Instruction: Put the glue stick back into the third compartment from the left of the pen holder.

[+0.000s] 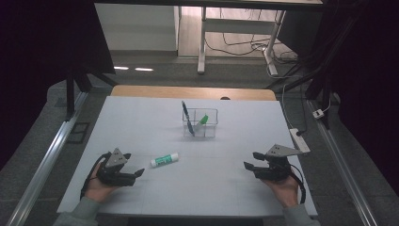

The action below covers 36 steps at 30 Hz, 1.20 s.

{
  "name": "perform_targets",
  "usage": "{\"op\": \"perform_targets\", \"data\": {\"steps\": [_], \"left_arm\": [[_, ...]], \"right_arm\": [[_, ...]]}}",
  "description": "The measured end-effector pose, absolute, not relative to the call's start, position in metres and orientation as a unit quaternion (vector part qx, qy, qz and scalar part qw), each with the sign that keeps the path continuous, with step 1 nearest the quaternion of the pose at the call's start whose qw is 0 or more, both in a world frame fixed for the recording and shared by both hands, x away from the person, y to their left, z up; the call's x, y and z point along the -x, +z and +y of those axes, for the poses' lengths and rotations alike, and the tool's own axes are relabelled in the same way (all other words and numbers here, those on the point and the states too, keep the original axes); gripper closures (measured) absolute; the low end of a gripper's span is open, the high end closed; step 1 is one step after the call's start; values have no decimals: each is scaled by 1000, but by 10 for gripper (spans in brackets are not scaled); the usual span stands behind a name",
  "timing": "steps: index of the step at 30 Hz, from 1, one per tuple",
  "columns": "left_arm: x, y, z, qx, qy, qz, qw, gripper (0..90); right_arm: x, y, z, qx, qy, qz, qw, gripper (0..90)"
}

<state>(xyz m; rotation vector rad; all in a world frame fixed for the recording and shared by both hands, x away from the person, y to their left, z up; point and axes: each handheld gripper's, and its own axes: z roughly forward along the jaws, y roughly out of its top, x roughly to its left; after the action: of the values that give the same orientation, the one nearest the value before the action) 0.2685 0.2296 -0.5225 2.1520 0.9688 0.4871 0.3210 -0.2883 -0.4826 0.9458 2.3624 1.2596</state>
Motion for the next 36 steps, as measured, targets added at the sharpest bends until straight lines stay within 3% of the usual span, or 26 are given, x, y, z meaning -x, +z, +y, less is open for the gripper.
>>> {"op": "perform_targets", "data": {"steps": [36], "left_arm": [[-300, -503, 183, -865, 158, 321, 352, 210]], "right_arm": [[-322, -483, -288, -330, 434, 824, 152, 408]]}}
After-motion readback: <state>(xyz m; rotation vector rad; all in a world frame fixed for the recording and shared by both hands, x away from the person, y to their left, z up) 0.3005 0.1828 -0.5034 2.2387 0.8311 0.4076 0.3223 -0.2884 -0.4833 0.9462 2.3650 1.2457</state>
